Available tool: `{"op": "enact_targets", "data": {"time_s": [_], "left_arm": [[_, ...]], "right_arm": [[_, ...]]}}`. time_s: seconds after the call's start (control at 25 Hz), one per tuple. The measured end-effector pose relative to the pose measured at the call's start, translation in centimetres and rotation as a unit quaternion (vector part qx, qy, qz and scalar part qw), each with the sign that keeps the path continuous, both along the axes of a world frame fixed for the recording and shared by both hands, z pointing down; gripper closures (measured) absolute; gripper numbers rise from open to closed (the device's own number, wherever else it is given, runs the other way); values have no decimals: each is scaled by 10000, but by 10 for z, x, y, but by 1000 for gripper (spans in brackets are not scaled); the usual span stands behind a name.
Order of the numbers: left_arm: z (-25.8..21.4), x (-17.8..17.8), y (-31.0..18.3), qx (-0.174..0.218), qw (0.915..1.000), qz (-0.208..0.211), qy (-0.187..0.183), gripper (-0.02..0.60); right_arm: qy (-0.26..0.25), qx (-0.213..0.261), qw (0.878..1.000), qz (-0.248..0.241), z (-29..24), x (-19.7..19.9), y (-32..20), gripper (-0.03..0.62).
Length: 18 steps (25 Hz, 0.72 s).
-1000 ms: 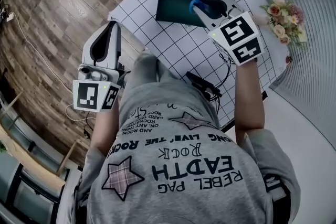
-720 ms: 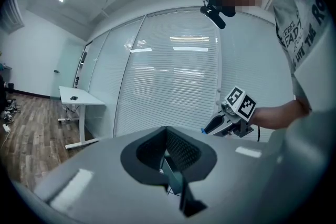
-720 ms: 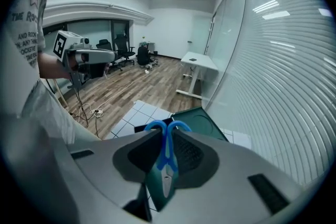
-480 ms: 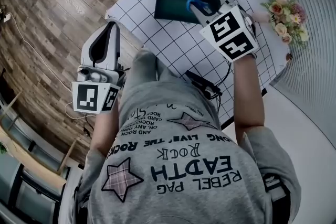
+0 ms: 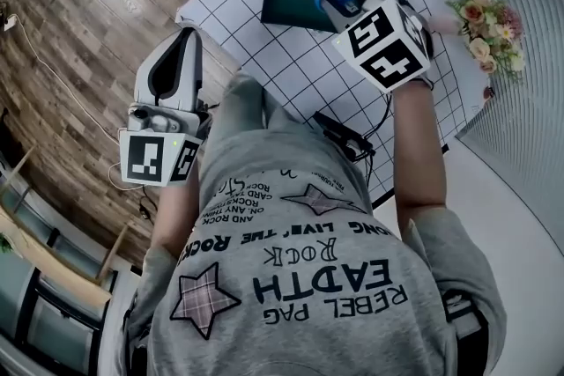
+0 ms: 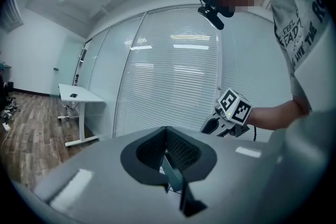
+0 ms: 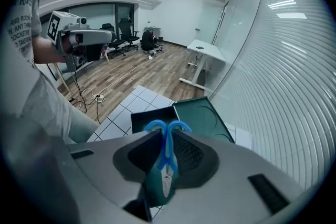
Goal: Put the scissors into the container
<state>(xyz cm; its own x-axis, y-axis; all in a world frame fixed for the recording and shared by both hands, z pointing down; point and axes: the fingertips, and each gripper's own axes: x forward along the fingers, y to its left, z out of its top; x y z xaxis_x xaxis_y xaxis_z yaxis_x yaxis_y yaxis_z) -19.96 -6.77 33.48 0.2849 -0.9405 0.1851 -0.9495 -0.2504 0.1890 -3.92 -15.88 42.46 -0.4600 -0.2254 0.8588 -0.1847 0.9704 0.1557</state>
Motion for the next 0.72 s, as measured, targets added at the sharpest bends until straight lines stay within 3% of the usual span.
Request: {"op": "enact_targets", "data": {"time_s": [0.36, 0.72], "left_arm": [[4, 1, -1, -73, 10000, -3, 13, 572], [13, 1, -6, -177, 9998, -60, 32, 571]], "right_arm": [[-465, -384, 9977, 304, 19, 0, -16, 512], [-112, -345, 9993, 91, 43, 3, -17, 511]]}}
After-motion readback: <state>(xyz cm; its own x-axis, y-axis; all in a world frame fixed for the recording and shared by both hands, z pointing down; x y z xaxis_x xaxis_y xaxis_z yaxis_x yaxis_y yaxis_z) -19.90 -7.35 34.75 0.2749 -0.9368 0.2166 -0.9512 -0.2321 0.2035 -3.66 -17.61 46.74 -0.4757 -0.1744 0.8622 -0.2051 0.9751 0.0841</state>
